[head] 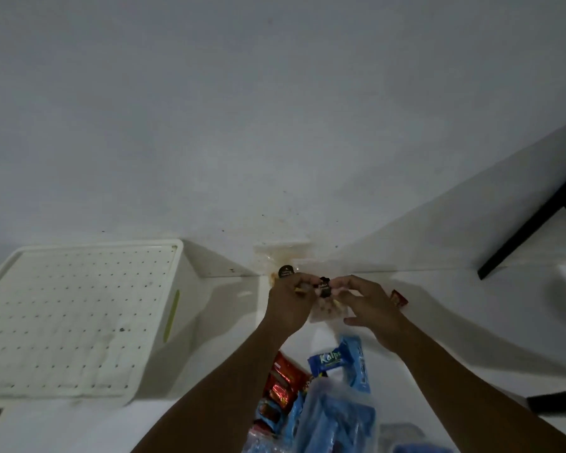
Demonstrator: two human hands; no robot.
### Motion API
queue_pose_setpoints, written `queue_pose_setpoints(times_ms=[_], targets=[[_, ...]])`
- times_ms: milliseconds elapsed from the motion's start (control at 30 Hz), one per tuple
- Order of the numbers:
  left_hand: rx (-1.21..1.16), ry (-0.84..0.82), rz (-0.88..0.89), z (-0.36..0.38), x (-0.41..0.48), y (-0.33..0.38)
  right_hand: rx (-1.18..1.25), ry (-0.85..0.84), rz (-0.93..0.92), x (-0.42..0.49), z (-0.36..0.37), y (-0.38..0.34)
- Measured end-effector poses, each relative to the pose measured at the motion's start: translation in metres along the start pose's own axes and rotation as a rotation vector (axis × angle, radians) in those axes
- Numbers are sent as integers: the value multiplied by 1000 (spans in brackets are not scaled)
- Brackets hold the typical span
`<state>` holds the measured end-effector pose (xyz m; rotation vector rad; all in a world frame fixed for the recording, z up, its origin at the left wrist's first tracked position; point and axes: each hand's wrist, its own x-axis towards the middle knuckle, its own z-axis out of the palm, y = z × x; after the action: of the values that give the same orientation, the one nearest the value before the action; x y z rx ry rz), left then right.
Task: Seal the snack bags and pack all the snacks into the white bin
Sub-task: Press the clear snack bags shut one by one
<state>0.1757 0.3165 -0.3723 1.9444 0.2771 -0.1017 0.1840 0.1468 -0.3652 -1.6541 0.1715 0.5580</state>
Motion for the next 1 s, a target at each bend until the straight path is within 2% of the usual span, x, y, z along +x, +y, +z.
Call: queue_pose_setpoints(times_ms=[167,267,367,500,533,667,733,800,867,1000], targets=[[-40,-36,-39,25,36,-15,-20,17,98,52,-12,9],[140,-15,48,30,39,-23,-44,2,153,63,-13,15],[240,49,137,23,25,-21,-74,45,120,55,-10,17],[79,-71,17,-3,-2,-10,-68,163,44,22,0,6],[115,-96,-13,-9,-11,-8,-71,158,44,12,3,3],[223,-306,-163,-47,-66,-8,-131,32,112,-47,33,0],[323,-400,-155,-66,-94,-17,-163,-8,133,-74,57,5],[422,-438,-115,-87,-125,-29,-257,-47,139,-101,87,14],[403,-455,-131,-107,-155,-47,-332,-114,139,-125,116,27],[336,-475,-358,-147,-203,-90,-419,-269,164,-162,166,65]])
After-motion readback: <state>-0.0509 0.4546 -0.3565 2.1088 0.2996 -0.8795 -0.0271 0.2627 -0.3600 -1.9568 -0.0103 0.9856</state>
